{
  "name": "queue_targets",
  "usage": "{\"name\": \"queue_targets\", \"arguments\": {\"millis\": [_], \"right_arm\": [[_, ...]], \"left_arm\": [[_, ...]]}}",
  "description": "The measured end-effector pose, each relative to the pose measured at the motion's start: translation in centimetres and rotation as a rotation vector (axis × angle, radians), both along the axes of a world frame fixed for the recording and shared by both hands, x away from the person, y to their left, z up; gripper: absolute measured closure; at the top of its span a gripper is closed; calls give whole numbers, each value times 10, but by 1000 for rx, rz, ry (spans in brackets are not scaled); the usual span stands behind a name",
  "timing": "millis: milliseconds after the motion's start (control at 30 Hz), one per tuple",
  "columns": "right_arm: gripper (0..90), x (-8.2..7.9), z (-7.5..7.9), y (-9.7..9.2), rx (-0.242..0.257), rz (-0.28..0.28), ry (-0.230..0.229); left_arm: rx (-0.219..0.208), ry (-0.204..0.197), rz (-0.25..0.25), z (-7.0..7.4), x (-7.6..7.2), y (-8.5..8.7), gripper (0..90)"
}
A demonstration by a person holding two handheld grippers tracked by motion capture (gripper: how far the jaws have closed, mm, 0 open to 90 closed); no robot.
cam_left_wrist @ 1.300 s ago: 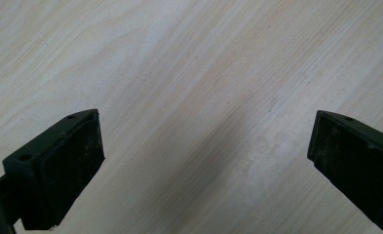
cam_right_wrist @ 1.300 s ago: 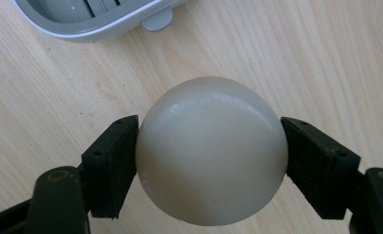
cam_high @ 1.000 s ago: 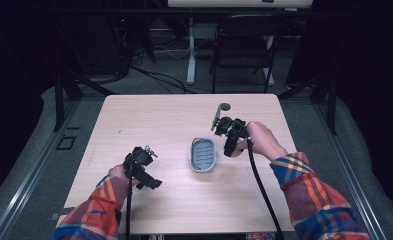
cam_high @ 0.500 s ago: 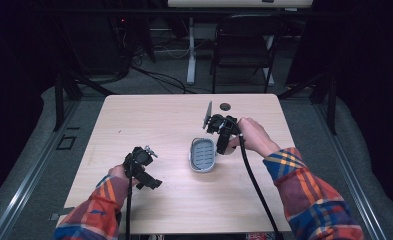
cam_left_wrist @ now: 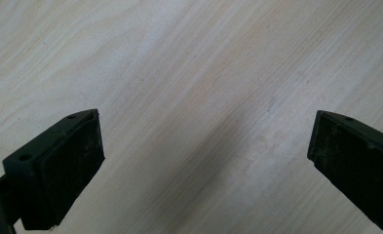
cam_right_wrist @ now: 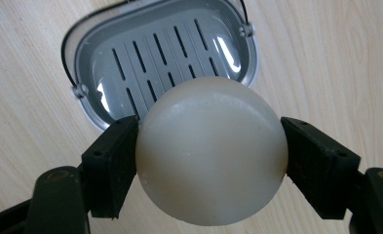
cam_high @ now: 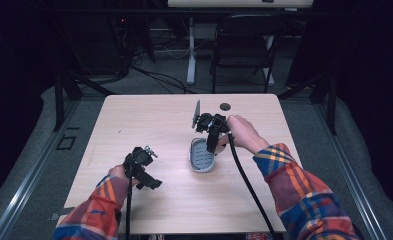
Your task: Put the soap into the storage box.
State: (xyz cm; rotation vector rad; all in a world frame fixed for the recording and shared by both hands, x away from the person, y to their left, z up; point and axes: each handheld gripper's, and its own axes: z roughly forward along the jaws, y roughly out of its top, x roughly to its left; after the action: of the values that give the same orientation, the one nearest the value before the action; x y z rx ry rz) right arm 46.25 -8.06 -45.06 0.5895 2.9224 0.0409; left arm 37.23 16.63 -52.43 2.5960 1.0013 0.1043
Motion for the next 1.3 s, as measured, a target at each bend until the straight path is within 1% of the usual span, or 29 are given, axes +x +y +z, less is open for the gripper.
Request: {"name": "queue_targets", "arguments": {"millis": [67, 300, 433, 467, 500, 567, 667, 933, 1100, 1133, 1233, 1300], "right_arm": [[246, 1, -2, 4, 0, 8, 4], [246, 3, -8, 16, -9, 24, 16], [246, 5, -12, 22, -6, 33, 26], [246, 5, -14, 23, 1, 31, 25], [246, 5, -14, 24, -8, 35, 26], [246, 6, -17, 27, -3, 37, 31], [246, 7, -20, 30, -10, 43, 36], [246, 9, -30, 35, 8, 38, 58], [246, 9, -37, 37, 9, 35, 69], [246, 9, -38, 37, -3, 41, 71], [246, 8, -42, 36, -3, 34, 80], [245, 8, -44, 34, -11, 41, 85]], "left_arm": [[-2, 5, 0, 0, 0, 0, 0], [0, 0, -2, 0, 0, 0, 0], [0, 3, -2, 0, 0, 0, 0], [-1, 4, -3, 0, 0, 0, 0], [-2, 4, -3, 0, 0, 0, 0], [-1, 4, -3, 0, 0, 0, 0], [0, 4, -3, 0, 0, 0, 0], [0, 5, -3, 0, 0, 0, 0], [1, 2, -6, 0, 0, 0, 0], [1, 3, -5, 0, 0, 0, 0], [1, 4, -4, 0, 0, 0, 0], [0, 5, -5, 0, 0, 0, 0]]}}
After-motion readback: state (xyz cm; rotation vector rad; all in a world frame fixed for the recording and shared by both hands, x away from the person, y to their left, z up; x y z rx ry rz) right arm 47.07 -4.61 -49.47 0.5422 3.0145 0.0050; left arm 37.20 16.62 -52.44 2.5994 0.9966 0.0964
